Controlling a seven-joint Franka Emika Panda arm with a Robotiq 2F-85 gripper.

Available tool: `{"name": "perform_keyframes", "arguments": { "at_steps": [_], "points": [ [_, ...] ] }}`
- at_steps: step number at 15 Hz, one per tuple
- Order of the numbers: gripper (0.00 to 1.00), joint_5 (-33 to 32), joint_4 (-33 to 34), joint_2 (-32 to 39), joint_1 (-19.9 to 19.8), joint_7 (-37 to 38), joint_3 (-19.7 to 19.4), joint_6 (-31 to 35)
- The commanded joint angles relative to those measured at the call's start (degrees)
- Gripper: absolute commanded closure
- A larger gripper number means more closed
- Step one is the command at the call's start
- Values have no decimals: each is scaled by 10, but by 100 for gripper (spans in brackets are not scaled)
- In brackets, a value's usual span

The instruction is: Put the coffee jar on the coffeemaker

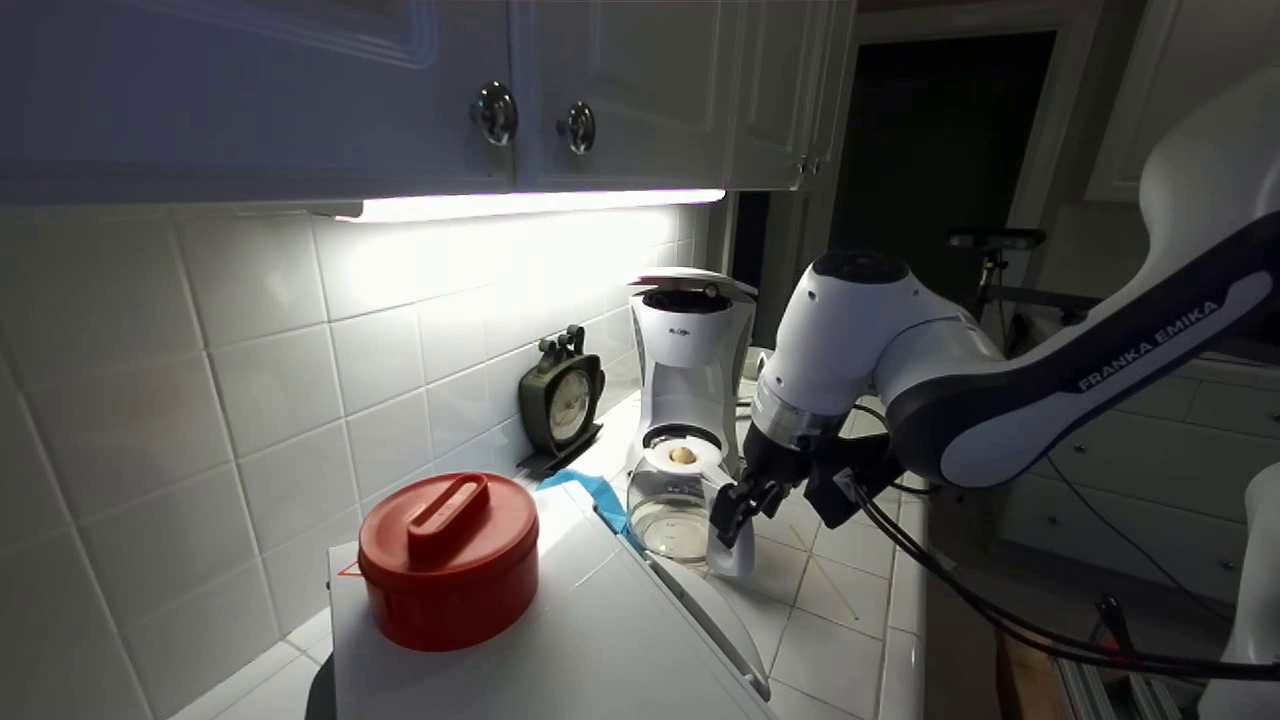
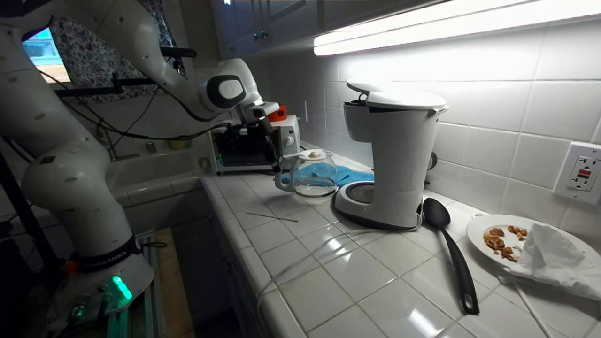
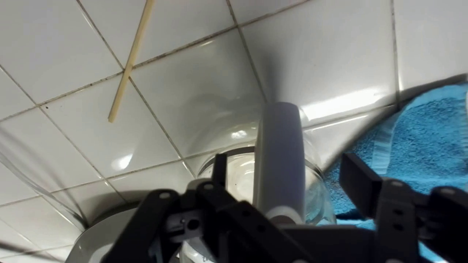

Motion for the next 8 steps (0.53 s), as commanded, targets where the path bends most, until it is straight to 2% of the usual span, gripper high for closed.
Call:
{"name": "perform_keyframes", "arguments": {
  "at_steps": [1,5,6,7,8],
  "points": [
    [51,-22,-7,7,-1,2,9,21],
    [80,-56,-5,16,-4,9,16,29],
    [72,-63,-5,17,-4,10,17,29],
    [40,-68,-5,16,-5,12,17,28],
    [41,-79,-5,16,-6,16,17,27]
  ]
}}
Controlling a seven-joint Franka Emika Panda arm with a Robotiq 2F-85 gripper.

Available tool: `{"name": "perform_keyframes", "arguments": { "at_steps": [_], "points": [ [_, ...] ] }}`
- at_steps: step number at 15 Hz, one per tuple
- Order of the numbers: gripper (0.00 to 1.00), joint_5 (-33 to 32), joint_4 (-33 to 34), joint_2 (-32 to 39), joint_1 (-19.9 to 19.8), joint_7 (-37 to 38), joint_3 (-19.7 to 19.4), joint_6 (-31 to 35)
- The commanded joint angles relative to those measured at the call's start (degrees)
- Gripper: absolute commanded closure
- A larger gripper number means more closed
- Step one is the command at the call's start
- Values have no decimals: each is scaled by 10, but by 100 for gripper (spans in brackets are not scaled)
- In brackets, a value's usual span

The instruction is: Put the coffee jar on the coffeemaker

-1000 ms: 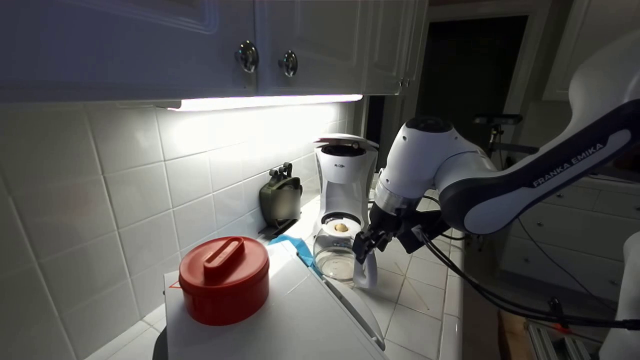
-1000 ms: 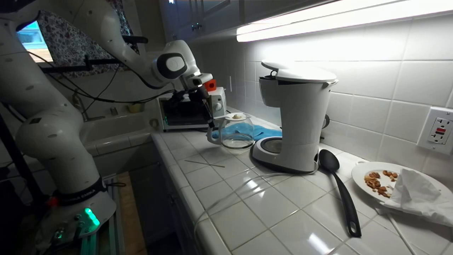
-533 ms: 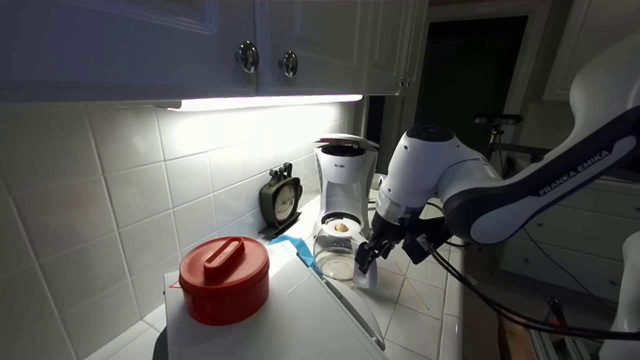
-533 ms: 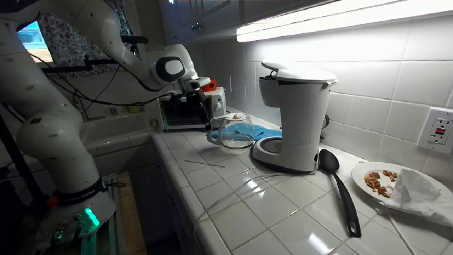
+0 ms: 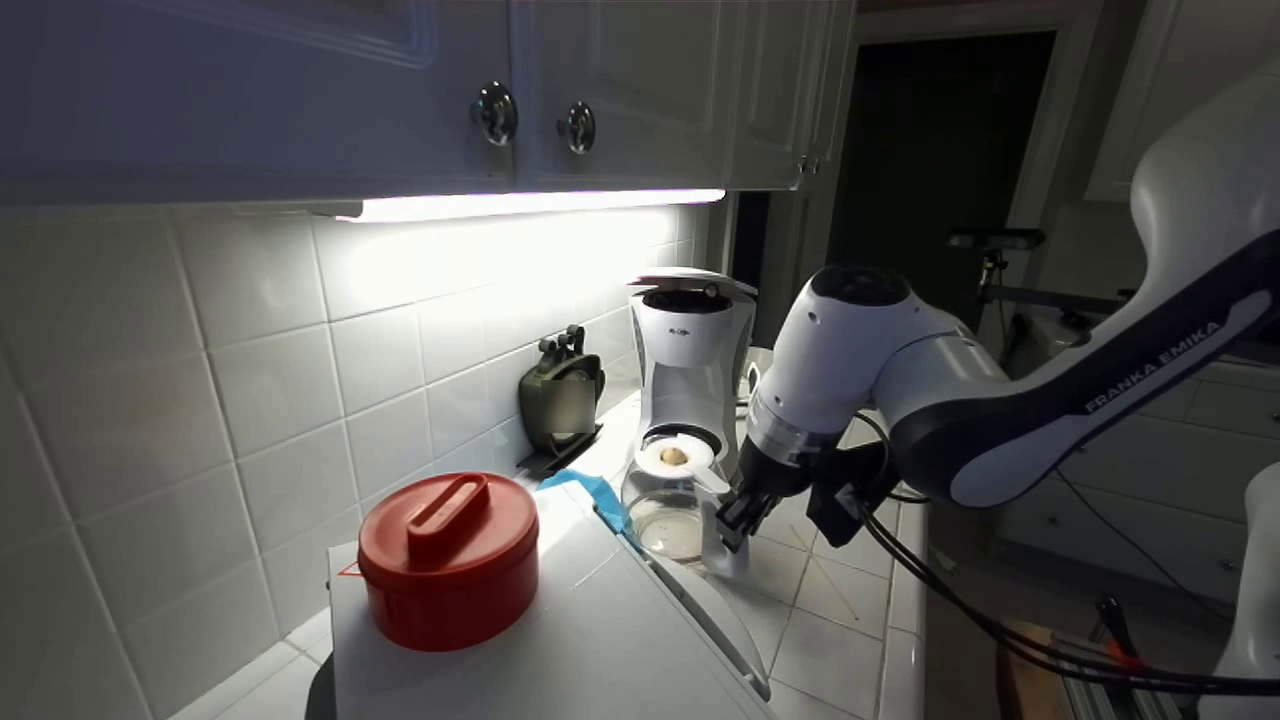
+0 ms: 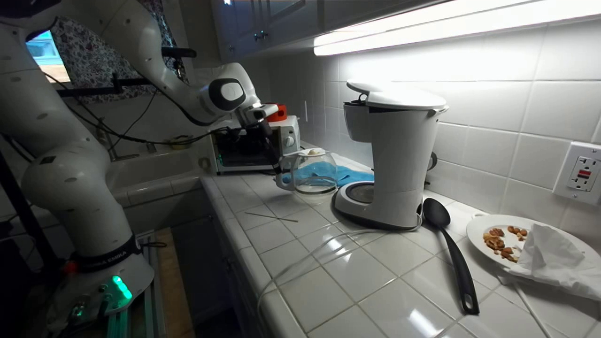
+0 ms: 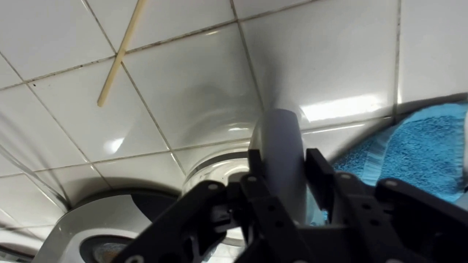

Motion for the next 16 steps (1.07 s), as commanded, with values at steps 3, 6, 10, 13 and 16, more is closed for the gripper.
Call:
{"name": "perform_keyframes", "arguments": {
  "at_steps": [3,6,10,13,16],
  "points": [
    [23,-64,-4,6,-9,25,4,15],
    [0,-79,-4,12,-8,29,2,24],
    [34,-101,-4,23,-10,40,-1,47],
    [58,-129,-2,30,-12,57,-3,61],
    [78,-157,-1,37,-22,74,1,72]
  ]
}}
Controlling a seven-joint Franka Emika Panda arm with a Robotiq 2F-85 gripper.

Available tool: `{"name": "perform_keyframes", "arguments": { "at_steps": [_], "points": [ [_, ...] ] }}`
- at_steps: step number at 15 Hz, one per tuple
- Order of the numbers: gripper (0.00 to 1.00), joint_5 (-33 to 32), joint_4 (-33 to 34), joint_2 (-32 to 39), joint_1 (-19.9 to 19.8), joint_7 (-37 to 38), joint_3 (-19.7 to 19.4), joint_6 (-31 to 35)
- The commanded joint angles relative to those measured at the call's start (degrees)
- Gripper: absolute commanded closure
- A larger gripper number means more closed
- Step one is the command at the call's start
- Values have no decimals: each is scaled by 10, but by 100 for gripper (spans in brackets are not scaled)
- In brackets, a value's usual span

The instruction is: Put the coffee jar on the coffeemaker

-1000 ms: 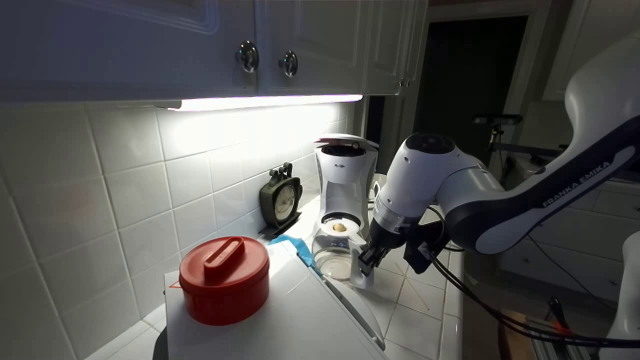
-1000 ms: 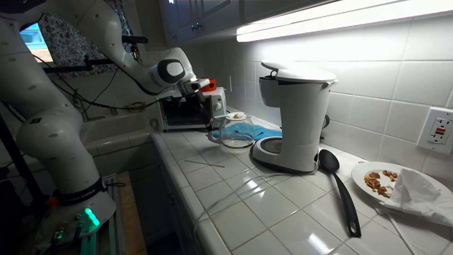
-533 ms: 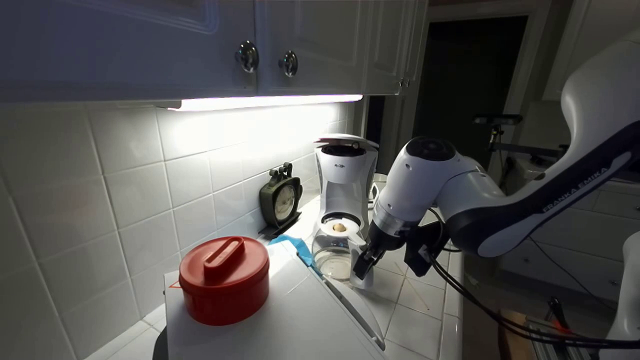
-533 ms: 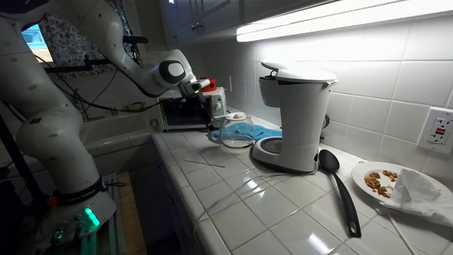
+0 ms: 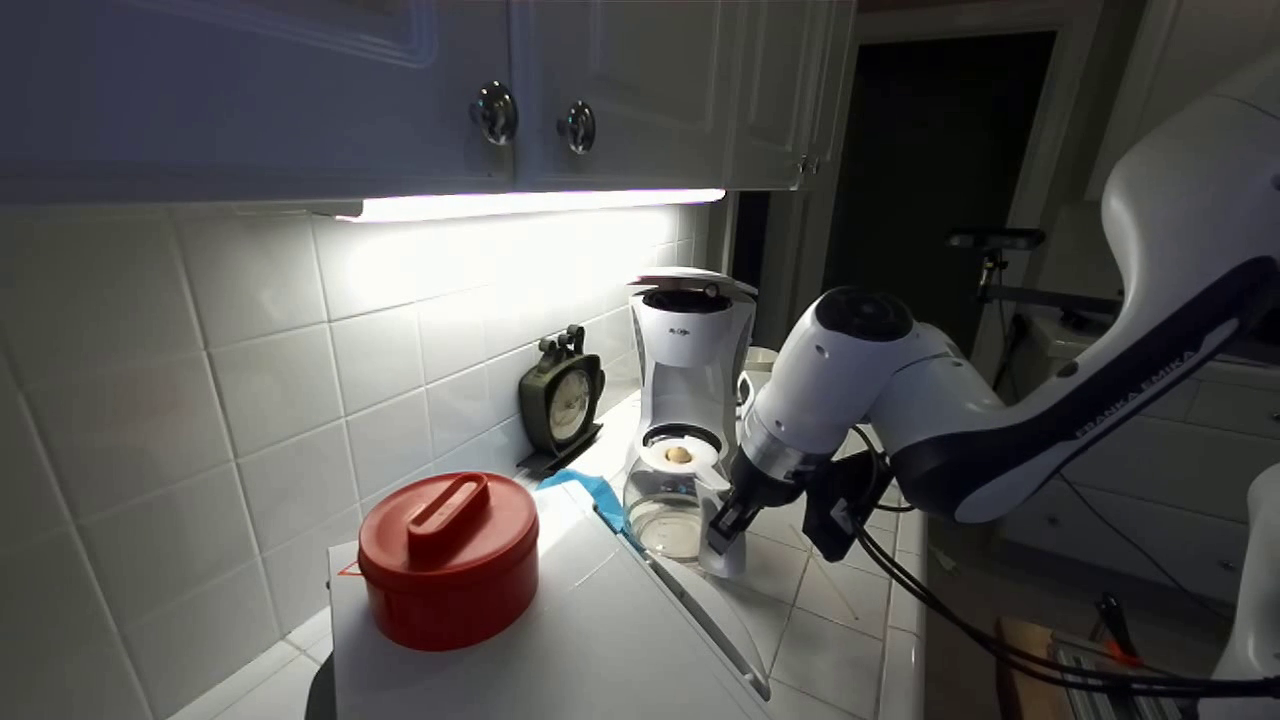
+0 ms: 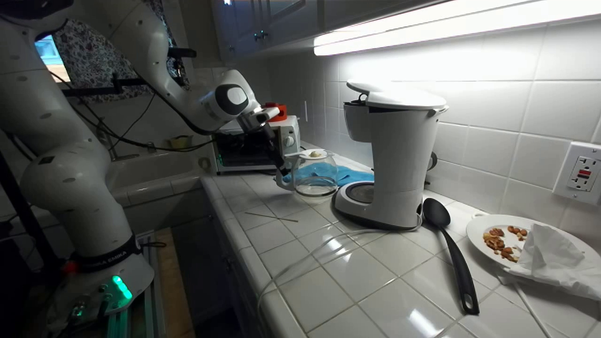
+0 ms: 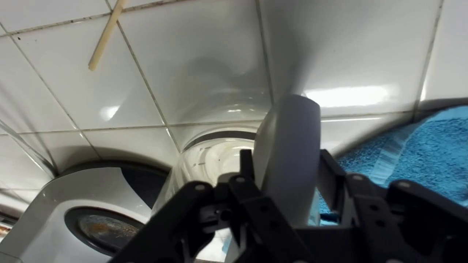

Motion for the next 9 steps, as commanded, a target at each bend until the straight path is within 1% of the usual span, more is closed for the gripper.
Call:
{"name": "perform_keyframes", "arguments": {
  "at_steps": [1,2,3,9],
  "points": [
    [85,-47,0,11,-12,36,3,23],
    [91,-52,1,14,-13,40,3,24],
    [92,-56,1,13,-13,43,3,24],
    [92,-44,-1,-8,-13,51,-1,18]
  ]
}}
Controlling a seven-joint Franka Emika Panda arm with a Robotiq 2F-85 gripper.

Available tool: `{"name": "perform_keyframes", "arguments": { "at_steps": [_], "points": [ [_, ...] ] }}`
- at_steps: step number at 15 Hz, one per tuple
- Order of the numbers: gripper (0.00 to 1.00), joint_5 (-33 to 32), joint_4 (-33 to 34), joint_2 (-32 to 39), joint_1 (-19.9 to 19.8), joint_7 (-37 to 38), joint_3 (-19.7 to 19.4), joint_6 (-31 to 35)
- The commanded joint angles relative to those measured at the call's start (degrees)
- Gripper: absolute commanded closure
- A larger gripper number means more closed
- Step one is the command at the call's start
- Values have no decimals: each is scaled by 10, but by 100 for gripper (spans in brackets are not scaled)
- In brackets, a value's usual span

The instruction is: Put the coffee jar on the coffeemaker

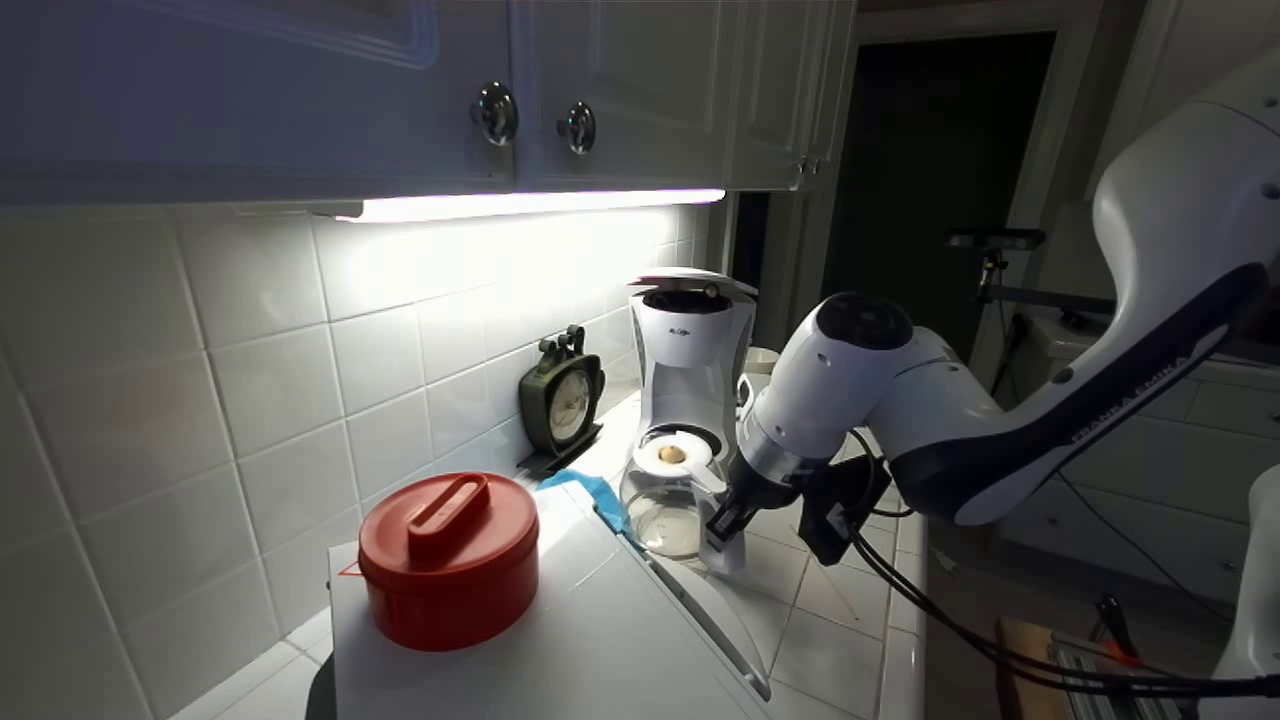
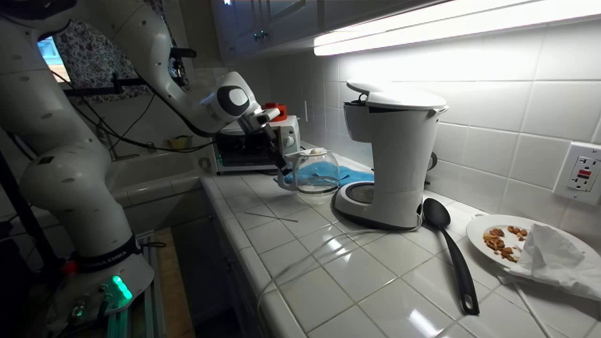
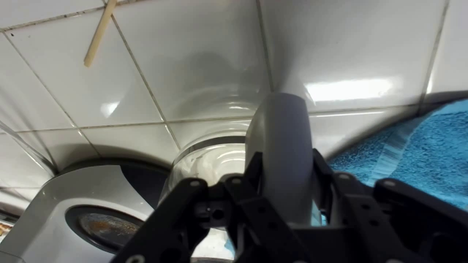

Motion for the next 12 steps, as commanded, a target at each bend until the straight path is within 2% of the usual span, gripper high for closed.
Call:
{"name": "perform_keyframes", "arguments": {
  "at_steps": [1,8,12],
  "points": [
    [92,-16,-4,-23,-9,22,-3,5],
    [92,-25,-6,-63,-20,37,-1,-6],
    [92,-21,-6,-58,-23,39,1,-4]
  ]
}}
